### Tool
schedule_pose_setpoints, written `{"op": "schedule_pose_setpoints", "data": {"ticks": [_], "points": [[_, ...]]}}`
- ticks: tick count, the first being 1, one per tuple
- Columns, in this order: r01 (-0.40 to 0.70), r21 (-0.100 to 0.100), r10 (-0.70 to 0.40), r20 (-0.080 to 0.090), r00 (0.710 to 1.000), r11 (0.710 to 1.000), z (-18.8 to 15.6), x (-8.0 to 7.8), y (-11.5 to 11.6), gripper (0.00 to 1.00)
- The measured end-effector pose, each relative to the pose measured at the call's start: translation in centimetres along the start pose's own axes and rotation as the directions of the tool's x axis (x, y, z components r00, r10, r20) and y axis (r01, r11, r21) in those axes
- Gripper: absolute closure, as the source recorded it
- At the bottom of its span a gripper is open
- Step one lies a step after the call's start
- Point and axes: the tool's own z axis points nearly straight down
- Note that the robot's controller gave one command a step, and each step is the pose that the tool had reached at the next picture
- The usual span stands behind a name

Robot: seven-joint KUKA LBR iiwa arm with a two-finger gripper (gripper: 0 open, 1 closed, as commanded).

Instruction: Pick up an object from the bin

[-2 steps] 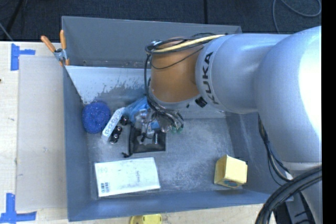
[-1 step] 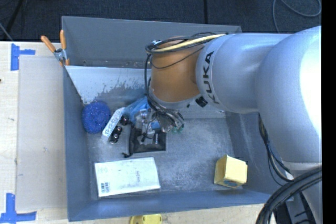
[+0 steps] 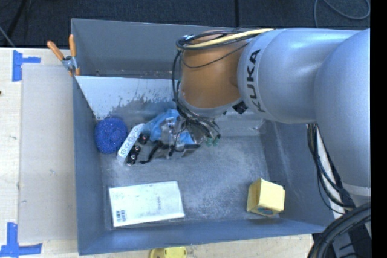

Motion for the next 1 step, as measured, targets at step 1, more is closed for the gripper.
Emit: {"op": "schedule_pose_setpoints", "data": {"ticks": [1], "points": [[0.011,-0.002,-0.011,-0.019,1.000,1.000,-0.97,0.82,-0.36,1.00]]}}
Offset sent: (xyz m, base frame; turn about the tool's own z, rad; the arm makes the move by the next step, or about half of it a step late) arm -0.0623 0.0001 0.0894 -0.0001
